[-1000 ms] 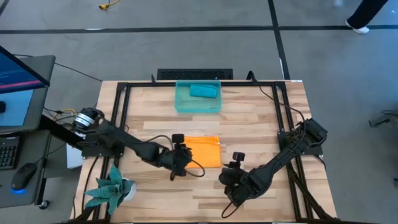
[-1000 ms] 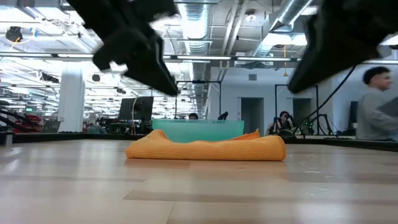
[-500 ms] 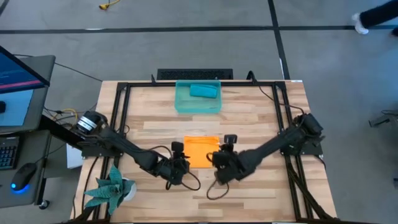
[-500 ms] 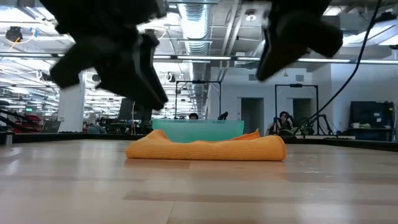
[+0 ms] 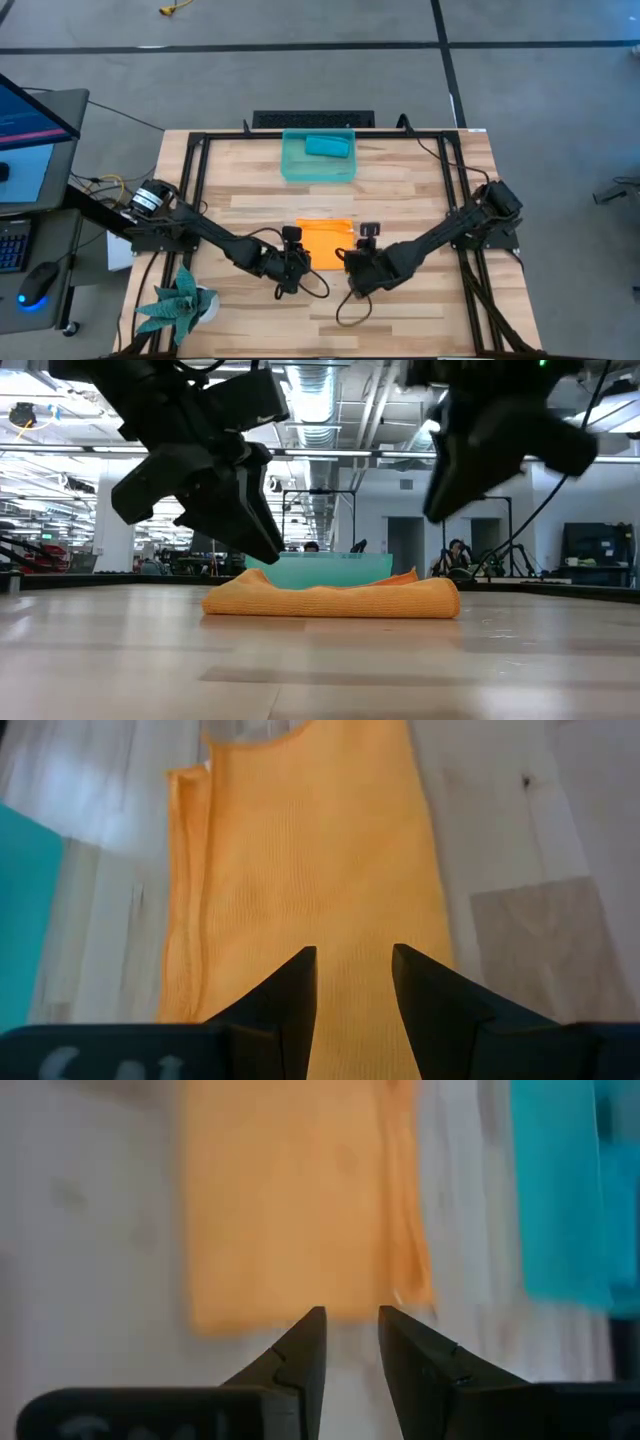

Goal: Roll microfiber towels into tight, uniform cylinder then place into a basket
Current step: Roll the yellow microfiber cloth

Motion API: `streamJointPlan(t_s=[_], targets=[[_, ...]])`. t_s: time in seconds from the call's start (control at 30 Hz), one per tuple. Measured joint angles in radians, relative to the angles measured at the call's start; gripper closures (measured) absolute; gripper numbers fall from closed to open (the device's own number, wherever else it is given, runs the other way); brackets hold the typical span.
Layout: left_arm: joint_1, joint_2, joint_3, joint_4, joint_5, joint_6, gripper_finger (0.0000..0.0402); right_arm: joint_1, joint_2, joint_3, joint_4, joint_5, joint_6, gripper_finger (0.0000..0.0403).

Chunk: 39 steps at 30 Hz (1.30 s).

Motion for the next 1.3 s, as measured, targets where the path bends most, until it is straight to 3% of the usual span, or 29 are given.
streamJointPlan(t_s=[0.17, 0.27, 0.37, 0.63, 0.87, 1.3], targets=[[0.009, 0.0, 0.0, -0.007, 0.0, -0.005, 0.0276, 0.01, -0.021, 0.002, 0.219, -0.029, -0.14, 0.0285], [0.009, 0.0, 0.0, -0.008, 0.015, -0.007, 0.0276, -0.018, -0.006, 0.002, 0.319, -0.128, -0.207, 0.0285], [0.009, 0.0, 0.0, -0.009, 0.049, -0.008, 0.0276, -0.055, 0.025, -0.002, 0.344, -0.228, -0.227, 0.0285], [0.009, 0.0, 0.0, -0.009, 0.07, -0.007, 0.0276, -0.12, 0.04, -0.047, 0.418, -0.354, -0.216, 0.0285], [0.009, 0.0, 0.0, -0.004, 0.073, 0.047, 0.0276, -0.127, 0.04, -0.114, 0.44, -0.375, -0.141, 0.0285], [0.055, 0.0, 0.0, 0.012, 0.202, 0.101, 0.0276, -0.123, 0.04, -0.137, 0.41, -0.378, -0.023, 0.0285]])
